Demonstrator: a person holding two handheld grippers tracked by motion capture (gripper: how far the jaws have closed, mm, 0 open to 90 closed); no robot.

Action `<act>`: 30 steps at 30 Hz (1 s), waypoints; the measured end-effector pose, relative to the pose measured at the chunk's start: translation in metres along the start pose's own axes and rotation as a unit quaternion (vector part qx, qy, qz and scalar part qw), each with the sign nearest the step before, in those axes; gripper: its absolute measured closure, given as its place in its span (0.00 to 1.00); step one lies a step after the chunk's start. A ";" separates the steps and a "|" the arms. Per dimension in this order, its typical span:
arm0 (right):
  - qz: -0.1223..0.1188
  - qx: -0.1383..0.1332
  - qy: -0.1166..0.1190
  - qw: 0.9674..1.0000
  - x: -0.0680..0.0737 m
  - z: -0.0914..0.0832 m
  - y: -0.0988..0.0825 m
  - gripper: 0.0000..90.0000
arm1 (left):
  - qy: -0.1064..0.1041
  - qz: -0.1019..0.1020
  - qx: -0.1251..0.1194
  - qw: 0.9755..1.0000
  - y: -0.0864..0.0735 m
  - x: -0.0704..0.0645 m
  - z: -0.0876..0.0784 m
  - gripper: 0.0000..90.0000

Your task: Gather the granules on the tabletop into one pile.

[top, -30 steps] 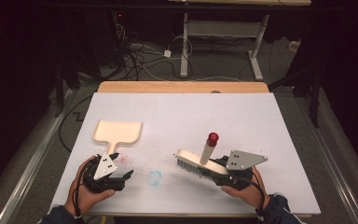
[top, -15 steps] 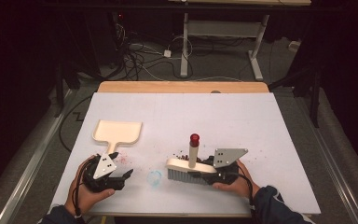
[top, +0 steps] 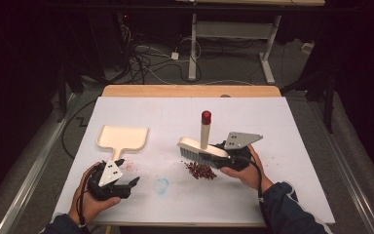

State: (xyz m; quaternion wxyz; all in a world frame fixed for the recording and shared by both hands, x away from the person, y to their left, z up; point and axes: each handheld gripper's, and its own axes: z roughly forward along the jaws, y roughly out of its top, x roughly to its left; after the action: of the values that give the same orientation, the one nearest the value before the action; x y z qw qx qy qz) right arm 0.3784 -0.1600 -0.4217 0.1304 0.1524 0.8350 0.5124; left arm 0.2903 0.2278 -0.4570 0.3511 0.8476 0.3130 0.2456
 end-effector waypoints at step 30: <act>0.007 0.094 -0.027 0.995 0.000 -0.014 0.014 0.75 | -0.003 0.009 0.006 1.000 0.000 0.000 0.003 0.25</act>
State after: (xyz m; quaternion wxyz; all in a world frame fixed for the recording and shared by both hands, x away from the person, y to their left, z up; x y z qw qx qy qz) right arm 0.3745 -0.1651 -0.4029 0.1342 0.1838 0.8747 0.4279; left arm 0.2918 0.2263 -0.4586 0.3446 0.8534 0.3056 0.2441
